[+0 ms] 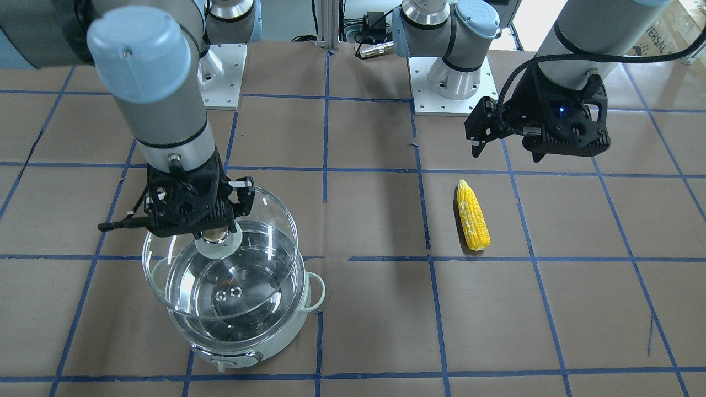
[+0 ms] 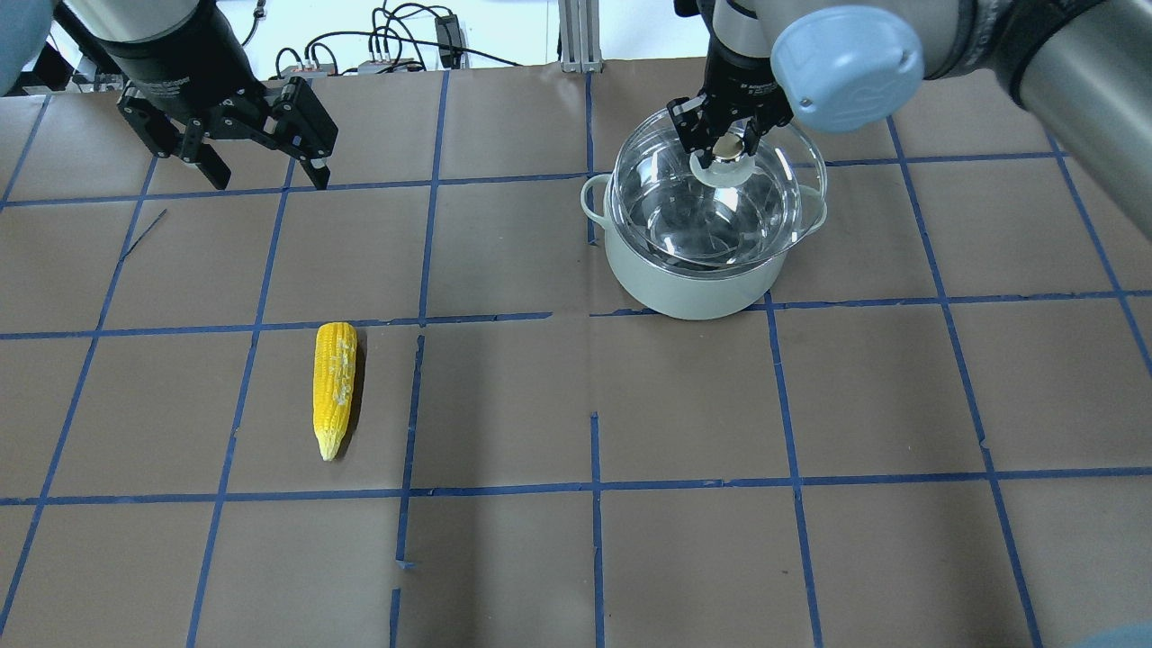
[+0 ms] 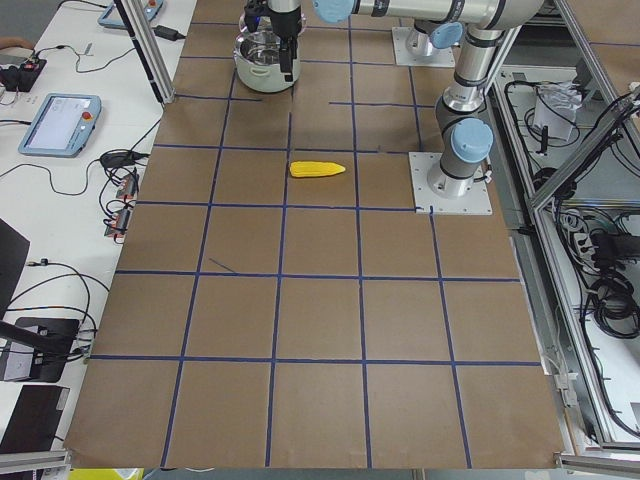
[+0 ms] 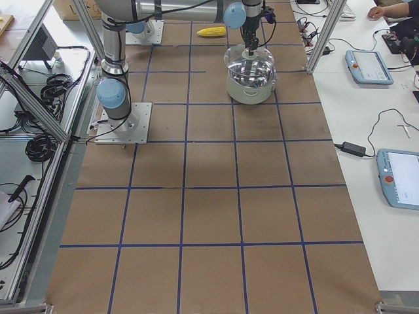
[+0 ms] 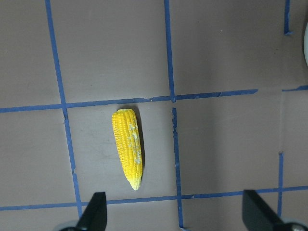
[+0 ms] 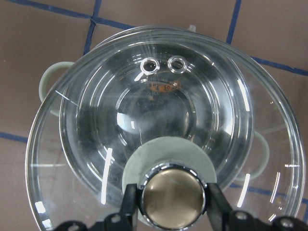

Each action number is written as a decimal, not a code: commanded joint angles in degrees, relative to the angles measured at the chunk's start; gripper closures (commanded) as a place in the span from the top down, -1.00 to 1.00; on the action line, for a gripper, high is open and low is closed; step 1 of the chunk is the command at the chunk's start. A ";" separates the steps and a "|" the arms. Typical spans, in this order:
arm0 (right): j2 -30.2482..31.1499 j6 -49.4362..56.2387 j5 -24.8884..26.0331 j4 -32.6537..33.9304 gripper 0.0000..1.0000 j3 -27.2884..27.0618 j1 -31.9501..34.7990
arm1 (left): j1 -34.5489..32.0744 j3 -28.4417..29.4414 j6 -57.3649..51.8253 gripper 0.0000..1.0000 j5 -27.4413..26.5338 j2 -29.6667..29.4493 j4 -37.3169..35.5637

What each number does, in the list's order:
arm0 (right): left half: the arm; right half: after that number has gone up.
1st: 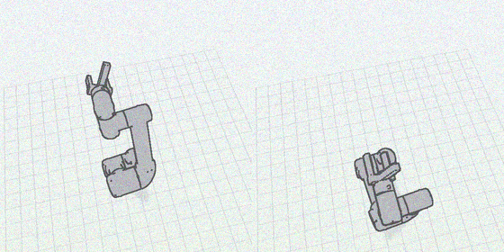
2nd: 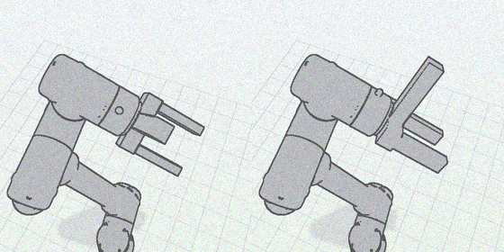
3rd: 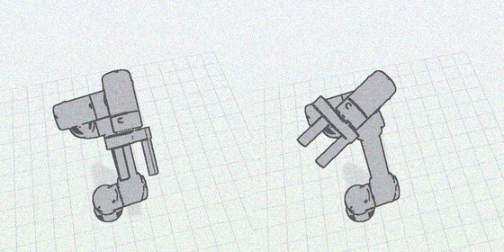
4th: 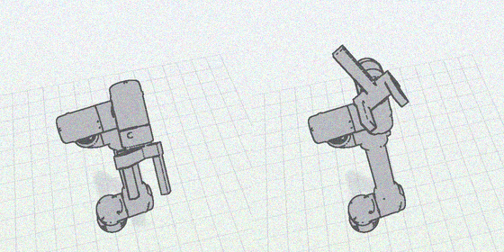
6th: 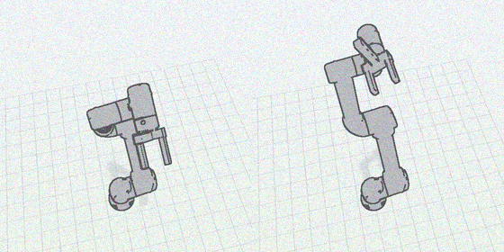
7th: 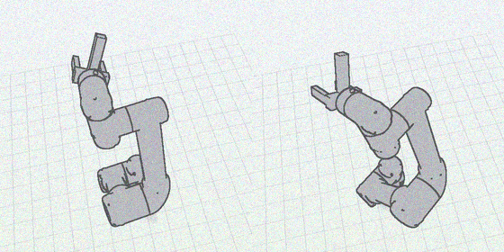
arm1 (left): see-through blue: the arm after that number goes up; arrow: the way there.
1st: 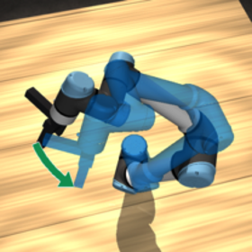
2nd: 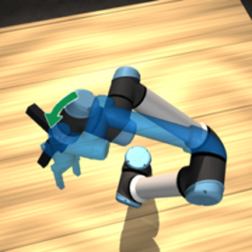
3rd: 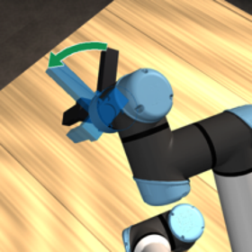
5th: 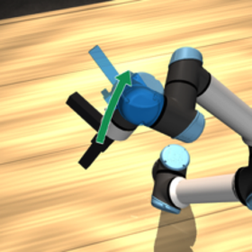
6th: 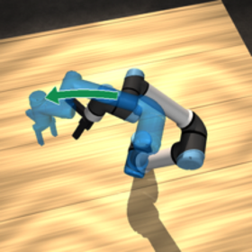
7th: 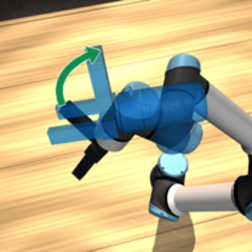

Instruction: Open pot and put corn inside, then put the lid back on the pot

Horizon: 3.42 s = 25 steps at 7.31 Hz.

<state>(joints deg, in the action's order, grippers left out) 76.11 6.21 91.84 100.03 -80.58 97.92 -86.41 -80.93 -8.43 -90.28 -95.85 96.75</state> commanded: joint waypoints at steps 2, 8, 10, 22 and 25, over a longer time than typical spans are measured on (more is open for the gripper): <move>13.68 2.22 -0.17 -4.26 -0.57 -11.46 -5.34 | 3.60 -9.72 -2.29 1.00 0.02 -2.14 -6.62; 16.27 2.58 0.00 -6.25 -0.57 -14.16 -9.33 | 8.17 -38.23 -5.28 1.00 -0.60 -5.56 -43.27; 16.18 2.58 0.01 -6.43 -0.57 -14.16 -9.33 | 8.36 -38.60 -5.72 0.98 -0.25 -9.16 -44.01; 16.35 2.67 -0.08 -6.43 -0.57 -14.16 -9.33 | -20.52 0.46 21.52 -0.69 8.72 -15.12 -21.25; 16.35 2.67 -0.08 -6.52 -0.57 -14.16 -9.33 | -25.47 20.23 27.67 -0.68 8.10 -29.52 -18.80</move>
<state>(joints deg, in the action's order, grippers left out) 92.46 8.88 91.82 93.58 -94.75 88.59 -110.39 -68.52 16.73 -82.11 -119.36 76.52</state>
